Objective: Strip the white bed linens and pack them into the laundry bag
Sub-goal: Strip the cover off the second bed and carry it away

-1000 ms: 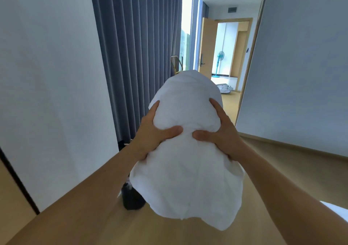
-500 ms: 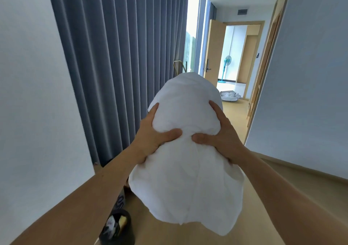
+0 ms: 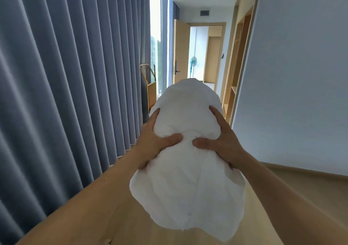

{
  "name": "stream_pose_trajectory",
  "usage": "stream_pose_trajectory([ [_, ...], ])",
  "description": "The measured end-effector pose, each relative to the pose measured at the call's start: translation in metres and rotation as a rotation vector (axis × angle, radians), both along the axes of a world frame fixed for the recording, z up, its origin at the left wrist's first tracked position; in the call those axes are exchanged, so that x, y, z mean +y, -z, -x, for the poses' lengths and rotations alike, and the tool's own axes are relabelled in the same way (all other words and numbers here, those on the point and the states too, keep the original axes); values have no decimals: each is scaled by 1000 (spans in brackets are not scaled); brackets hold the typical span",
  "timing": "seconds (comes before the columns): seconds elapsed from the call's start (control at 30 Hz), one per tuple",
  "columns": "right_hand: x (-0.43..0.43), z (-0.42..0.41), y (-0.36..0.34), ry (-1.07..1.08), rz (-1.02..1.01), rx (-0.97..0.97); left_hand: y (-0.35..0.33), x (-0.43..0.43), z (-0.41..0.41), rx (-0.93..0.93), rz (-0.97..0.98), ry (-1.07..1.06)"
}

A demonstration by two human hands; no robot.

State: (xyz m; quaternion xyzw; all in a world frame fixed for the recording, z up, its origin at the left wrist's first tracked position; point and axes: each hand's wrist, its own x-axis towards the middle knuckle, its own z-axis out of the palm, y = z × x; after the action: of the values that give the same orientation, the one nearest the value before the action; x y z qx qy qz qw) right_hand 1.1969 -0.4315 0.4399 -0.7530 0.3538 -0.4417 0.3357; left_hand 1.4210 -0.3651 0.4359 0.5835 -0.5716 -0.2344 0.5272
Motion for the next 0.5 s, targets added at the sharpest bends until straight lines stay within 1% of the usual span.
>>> stream_pose_trajectory([
  [0.23,-166,-37,16,34,-12,18,12,-164,-34,15,-9,4],
  [0.5,-351,-85,-5,-13,-31,15,-12,-334,-75,6,7,-54],
])
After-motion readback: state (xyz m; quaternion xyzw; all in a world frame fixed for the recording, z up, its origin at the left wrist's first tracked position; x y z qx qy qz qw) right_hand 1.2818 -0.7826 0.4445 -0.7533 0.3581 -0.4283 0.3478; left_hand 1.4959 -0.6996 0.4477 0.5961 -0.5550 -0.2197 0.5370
